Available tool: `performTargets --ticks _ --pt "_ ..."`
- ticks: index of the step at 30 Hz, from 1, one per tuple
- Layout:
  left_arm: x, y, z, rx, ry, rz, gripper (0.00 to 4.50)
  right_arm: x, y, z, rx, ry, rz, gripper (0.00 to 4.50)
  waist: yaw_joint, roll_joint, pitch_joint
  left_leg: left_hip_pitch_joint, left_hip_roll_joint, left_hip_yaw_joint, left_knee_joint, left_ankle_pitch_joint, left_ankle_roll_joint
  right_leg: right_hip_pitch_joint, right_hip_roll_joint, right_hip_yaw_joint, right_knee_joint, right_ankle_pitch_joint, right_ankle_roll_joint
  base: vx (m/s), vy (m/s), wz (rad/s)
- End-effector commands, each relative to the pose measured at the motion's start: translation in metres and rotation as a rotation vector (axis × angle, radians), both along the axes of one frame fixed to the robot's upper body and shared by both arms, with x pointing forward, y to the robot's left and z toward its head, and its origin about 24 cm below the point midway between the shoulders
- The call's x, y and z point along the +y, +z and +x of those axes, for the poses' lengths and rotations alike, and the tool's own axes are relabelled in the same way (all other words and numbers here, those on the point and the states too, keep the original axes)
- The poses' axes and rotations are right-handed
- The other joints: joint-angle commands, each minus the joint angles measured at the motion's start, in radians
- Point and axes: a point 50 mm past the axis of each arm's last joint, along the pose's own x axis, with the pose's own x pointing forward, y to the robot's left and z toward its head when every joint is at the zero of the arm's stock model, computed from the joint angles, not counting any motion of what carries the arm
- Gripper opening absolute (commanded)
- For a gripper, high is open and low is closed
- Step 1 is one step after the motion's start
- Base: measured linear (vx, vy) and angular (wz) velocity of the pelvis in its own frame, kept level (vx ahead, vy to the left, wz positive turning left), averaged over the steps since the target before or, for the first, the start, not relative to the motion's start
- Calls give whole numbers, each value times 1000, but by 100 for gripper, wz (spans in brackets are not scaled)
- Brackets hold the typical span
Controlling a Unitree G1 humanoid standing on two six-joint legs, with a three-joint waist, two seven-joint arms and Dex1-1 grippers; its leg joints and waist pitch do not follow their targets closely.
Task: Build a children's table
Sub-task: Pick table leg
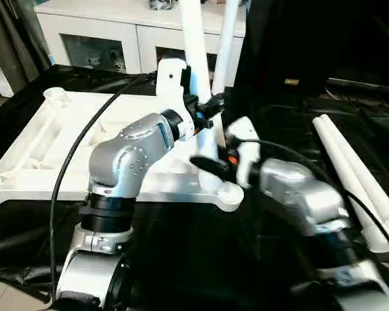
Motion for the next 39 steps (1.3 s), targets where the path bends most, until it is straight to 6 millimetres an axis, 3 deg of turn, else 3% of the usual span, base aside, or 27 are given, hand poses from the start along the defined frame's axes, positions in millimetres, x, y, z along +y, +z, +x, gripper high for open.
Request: performTargets --ticks 1,4,8,13,14,17,26,30,31,33,36,39 --pt "0 8 -3 -21 -53 -32 300 3 16 -6 -52 83 77 191 5 -4 -84 13 19 -3 -58 -105 23 62 -70 44 -59 -118 -180 0 0 0" --pt "3 4 -13 -20 -213 -83 341 -5 25 -16 -48 199 160 191 6 -4 -82 13 19 -2 -59 -117 28 61 -71 43 -61 -142 -188 0 0 0" --pt "8 -1 -25 1 -396 -170 344 -19 30 -32 -26 355 187 190 12 0 -81 16 20 -1 -58 -128 33 61 -69 44 -63 -160 -189 0 0 0" --pt "8 -5 -34 -12 -488 -161 344 -24 32 -38 -8 409 191 190 14 4 -78 18 21 -3 -60 -169 17 57 -72 42 -73 -234 -175 0 0 0" --pt "7 -6 -36 -16 -506 -153 316 -25 31 -39 -4 418 186 190 15 4 -77 19 22 -4 -62 -176 10 56 -72 42 -75 -263 -163 0 0 0" --pt "8 -9 -35 -7 -505 -144 299 -27 31 -41 3 429 178 190 15 5 -75 21 21 -4 -63 -190 -1 53 -70 42 -80 -296 -147 0 0 0" --pt "10 -7 -31 0 -489 -185 225 -27 30 -42 -11 426 164 190 15 2 -79 18 20 -5 -62 -172 -1 56 -69 41 -76 -268 -151 0 0 0" --pt "10 -6 -27 -11 -430 -177 193 -26 27 -33 -71 338 113 190 13 1 -80 17 20 -4 -61 -162 0 56 -69 41 -73 -246 -156 0 0 0" --pt "10 -6 -26 -15 -416 -170 192 -26 27 -32 -57 331 114 246 13 0 -80 17 20 -4 -60 -160 2 57 -69 41 -73 -245 -156 0 0 0" --pt "9 -7 -14 -31 -273 -62 192 -22 24 -17 -92 176 46 260 12 -1 -79 16 22 -5 -62 -159 -1 55 -68 41 -73 -251 -150 0 0 0" --pt "8 -4 -6 -33 -175 -20 187 -18 16 0 -142 -27 -75 285 8 -2 -78 20 17 -5 -62 -169 -26 53 -70 41 -81 -310 -111 0 0 0" --pt "6 -1 1 -58 -68 67 186 -12 6 13 -88 -170 -109 294 1 2 -81 21 18 -7 -64 -167 -33 50 -68 41 -74 -267 -127 0 0 0"
